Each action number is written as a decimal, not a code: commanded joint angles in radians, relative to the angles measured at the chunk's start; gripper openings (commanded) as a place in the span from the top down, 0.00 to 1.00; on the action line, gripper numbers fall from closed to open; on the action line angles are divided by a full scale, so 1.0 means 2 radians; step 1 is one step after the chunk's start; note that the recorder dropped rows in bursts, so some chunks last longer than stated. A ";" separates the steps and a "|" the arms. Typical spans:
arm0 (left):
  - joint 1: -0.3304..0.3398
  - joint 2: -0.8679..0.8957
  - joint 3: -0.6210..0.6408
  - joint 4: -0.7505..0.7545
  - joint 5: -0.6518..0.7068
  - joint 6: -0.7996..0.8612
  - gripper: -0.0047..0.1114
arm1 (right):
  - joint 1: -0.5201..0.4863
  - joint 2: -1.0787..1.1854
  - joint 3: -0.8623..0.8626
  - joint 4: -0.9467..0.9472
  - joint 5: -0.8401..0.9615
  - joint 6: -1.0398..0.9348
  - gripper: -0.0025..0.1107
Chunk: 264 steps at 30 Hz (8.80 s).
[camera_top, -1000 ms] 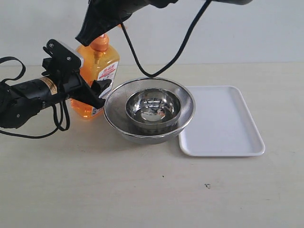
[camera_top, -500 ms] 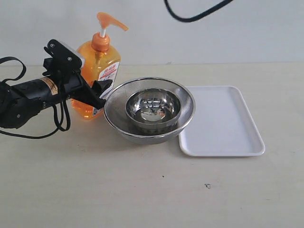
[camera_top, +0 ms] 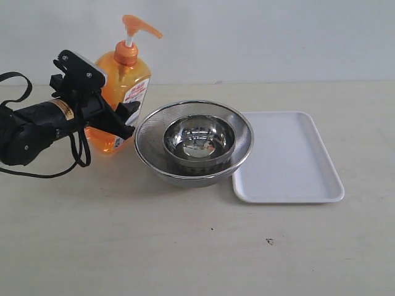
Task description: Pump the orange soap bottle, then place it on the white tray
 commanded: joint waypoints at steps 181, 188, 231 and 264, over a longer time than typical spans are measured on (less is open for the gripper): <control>-0.164 0.159 -0.356 0.327 0.030 -0.419 0.92 | -0.045 0.034 0.529 -0.550 -0.132 0.884 0.98; -0.165 0.176 -0.379 0.328 0.031 -0.419 0.92 | -0.079 0.034 0.529 -0.550 -0.168 0.884 0.98; -0.177 0.159 -0.396 0.490 0.014 -0.572 0.92 | -0.168 0.112 0.413 -0.550 -0.342 0.761 0.98; -0.169 0.137 -0.396 0.581 0.073 -0.683 0.92 | -0.168 -0.021 0.504 -0.550 -0.311 0.776 0.98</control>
